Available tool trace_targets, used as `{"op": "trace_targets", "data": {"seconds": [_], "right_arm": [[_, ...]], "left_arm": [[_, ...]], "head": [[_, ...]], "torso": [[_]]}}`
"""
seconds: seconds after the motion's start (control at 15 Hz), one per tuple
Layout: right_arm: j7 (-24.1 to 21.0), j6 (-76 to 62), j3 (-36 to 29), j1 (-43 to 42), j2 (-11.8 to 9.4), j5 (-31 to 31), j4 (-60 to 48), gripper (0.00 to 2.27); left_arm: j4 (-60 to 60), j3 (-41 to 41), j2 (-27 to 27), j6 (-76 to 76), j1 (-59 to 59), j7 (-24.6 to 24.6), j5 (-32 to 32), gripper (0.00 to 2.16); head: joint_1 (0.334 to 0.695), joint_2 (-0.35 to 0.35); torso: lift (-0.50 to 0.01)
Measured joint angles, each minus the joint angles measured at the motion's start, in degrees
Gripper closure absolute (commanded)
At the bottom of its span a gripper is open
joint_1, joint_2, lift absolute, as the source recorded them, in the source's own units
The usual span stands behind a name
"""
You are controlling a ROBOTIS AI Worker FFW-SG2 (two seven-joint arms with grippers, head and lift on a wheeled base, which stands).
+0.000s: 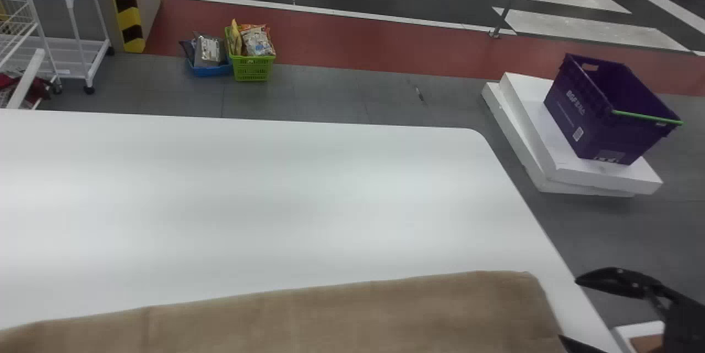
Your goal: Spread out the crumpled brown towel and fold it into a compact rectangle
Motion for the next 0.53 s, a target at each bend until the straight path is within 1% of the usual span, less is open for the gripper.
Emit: {"op": "trace_targets", "data": {"seconds": [0.07, 0.2, 0.33, 0.53], "right_arm": [[0.00, -0.22, 1.40, 0.20, -0.24, 2.49, -0.80, 0.22], [0.00, -0.71, 3.47, 1.07, -1.41, 6.48, -2.27, 0.28], [0.00, -0.52, 4.06, 1.46, -2.09, 7.42, -3.51, 0.29], [0.00, -0.36, 6.00, 2.43, -2.09, 7.51, -4.60, 0.29]], "left_arm": [[0.73, -0.41, -0.03, 0.34, -0.15, 0.17, 0.18, 0.18], [1.88, -0.72, -0.23, 0.14, -0.24, 0.25, 0.28, 0.18], [2.23, -0.67, -0.29, -0.46, -0.04, 0.20, 0.56, 0.18], [2.55, -0.57, -0.46, -0.63, 0.58, -0.27, 2.43, 0.22]], "head": [[0.695, -0.164], [0.695, -0.154], [0.695, -0.151], [0.695, -0.124]], "torso": [[-0.127], [-0.127], [-0.127], [-0.127]]}}
